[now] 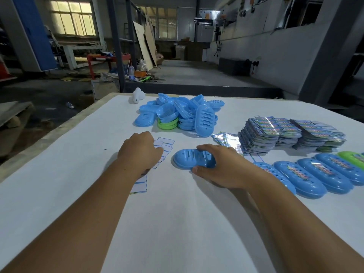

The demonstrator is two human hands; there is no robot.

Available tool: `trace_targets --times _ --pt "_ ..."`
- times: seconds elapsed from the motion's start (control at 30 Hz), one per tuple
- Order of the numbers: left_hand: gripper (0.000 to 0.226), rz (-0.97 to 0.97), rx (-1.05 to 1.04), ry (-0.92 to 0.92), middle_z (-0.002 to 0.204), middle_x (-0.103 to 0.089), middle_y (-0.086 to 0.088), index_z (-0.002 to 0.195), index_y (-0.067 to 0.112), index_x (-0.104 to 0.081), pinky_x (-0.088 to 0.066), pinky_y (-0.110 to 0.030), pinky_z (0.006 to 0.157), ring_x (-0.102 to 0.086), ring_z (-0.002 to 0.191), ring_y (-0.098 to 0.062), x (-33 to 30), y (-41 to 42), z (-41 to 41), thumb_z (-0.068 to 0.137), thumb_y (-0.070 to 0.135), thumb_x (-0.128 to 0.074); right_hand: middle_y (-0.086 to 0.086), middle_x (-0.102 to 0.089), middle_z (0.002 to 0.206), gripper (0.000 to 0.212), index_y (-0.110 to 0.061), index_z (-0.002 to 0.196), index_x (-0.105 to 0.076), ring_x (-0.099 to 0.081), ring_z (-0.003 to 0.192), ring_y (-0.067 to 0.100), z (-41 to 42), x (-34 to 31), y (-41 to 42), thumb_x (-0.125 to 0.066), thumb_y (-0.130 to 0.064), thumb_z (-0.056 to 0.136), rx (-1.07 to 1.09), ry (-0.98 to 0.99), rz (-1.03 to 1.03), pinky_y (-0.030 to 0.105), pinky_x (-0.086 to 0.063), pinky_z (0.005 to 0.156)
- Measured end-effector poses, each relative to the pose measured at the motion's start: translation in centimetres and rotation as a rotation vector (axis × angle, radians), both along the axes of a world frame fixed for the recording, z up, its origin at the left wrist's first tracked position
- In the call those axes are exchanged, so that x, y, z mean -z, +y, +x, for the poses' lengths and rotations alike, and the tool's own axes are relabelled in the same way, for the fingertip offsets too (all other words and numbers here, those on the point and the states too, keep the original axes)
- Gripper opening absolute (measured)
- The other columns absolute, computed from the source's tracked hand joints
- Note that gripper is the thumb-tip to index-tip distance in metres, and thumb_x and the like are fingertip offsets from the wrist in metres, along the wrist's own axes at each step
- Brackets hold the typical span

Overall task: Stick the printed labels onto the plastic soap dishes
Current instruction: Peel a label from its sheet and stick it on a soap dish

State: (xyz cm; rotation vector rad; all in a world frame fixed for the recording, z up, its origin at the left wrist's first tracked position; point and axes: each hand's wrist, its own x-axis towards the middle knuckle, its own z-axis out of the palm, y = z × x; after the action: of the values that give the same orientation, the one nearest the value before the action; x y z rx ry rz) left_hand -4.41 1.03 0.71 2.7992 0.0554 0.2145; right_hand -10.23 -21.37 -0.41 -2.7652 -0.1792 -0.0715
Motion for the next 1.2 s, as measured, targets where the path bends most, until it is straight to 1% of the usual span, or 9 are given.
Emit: trace_targets --times 0.1,0.27,0.43,0.53,0.8,0.9,1.0,1.1,1.2 --pt "0.026 -0.102 -0.001 0.035 0.114 -0.068 -0.005 0.115 0.015 -0.065 -0.051 -0.032 0.085 -0.062 0.102 -0.025 -0.3 0.5 0.3 0.092 0.027 -0.061 0.000 -0.052 0.143 0.073 -0.038 0.150 -0.038 -0.045 0.128 0.030 0.0 -0.1 0.0 -0.061 -0.066 0.086 -0.002 0.003 -0.006 0.043 -0.041 0.108" --pt "0.045 -0.124 0.008 0.054 0.129 -0.061 -0.004 0.127 0.020 -0.062 -0.044 -0.031 0.091 -0.055 0.118 -0.024 -0.5 1.1 0.7 0.084 0.028 -0.075 -0.001 -0.052 0.142 0.074 -0.038 0.149 -0.037 -0.046 0.128 0.029 -0.1 -0.2 0.1 -0.061 -0.067 0.086 -0.009 0.007 -0.010 0.043 -0.042 0.107" --pt "0.062 -0.286 -0.018 0.071 0.129 -0.059 -0.004 0.129 0.022 -0.055 -0.041 -0.025 0.075 -0.054 0.101 -0.018 -0.3 1.5 1.0 0.075 0.029 -0.085 0.000 -0.053 0.141 0.074 -0.038 0.149 -0.038 -0.047 0.127 0.030 -0.2 -0.2 0.2 -0.061 -0.067 0.086 -0.003 0.016 -0.015 0.044 -0.042 0.106" --pt "0.070 -0.345 -0.021 -0.002 0.131 -0.059 -0.004 0.131 0.019 -0.054 -0.040 -0.026 0.078 -0.056 0.113 -0.021 -0.3 1.5 0.9 0.070 0.024 -0.089 0.001 -0.054 0.139 0.072 -0.037 0.148 -0.040 -0.048 0.126 0.029 -0.3 -0.2 0.3 -0.062 -0.065 0.086 -0.001 -0.003 -0.007 0.040 -0.041 0.107" --pt "0.057 -0.675 0.036 -0.118 0.110 -0.063 0.002 0.127 0.028 -0.053 -0.054 -0.032 0.082 -0.066 0.096 -0.016 -1.6 0.5 0.2 0.078 0.032 -0.081 -0.007 -0.053 0.144 0.071 -0.034 0.145 -0.047 -0.046 0.133 0.019 -0.5 -0.6 0.7 -0.067 -0.062 0.083 0.043 -0.116 0.161 0.033 -0.040 0.104" --pt "0.058 -0.934 0.149 -0.097 0.105 -0.069 0.000 0.124 0.034 -0.052 -0.056 -0.022 0.067 -0.073 0.078 -0.010 -2.2 -0.8 -0.7 0.076 0.028 -0.085 -0.014 -0.066 0.125 0.057 -0.027 0.136 -0.059 -0.061 0.115 0.007 -0.4 -1.0 1.2 -0.072 -0.051 0.086 0.071 -0.233 0.450 0.027 -0.048 0.095" --pt "0.065 -1.058 0.254 -0.033 0.112 -0.071 -0.011 0.128 0.032 -0.053 -0.060 -0.039 0.084 -0.075 0.087 -0.020 -2.0 -2.4 -1.5 0.074 0.024 -0.088 -0.013 -0.078 0.092 0.048 -0.025 0.128 -0.063 -0.071 0.083 0.000 -0.5 -1.6 1.7 -0.078 -0.042 0.086 0.036 -0.121 0.782 0.021 -0.054 0.074" --pt "0.062 -1.176 0.310 0.019 0.107 -0.075 -0.009 0.130 0.021 -0.055 -0.060 -0.043 0.086 -0.075 0.089 -0.022 -1.4 -3.7 -1.8 0.077 0.016 -0.086 -0.007 -0.077 0.075 0.037 -0.024 0.115 -0.063 -0.068 0.062 0.002 -0.5 -1.7 2.0 -0.083 -0.026 0.083 0.001 -0.041 0.904 0.013 -0.047 0.055" --pt "0.049 -1.159 0.286 0.031 0.102 -0.076 -0.002 0.127 0.022 -0.059 -0.060 -0.025 0.071 -0.075 0.080 -0.010 -1.4 -3.8 -1.5 0.083 0.024 -0.081 -0.008 -0.074 0.066 0.020 -0.022 0.101 -0.069 -0.061 0.054 0.002 -0.3 -1.8 1.9 -0.079 -0.015 0.086 0.021 -0.081 0.936 0.011 -0.043 0.050"
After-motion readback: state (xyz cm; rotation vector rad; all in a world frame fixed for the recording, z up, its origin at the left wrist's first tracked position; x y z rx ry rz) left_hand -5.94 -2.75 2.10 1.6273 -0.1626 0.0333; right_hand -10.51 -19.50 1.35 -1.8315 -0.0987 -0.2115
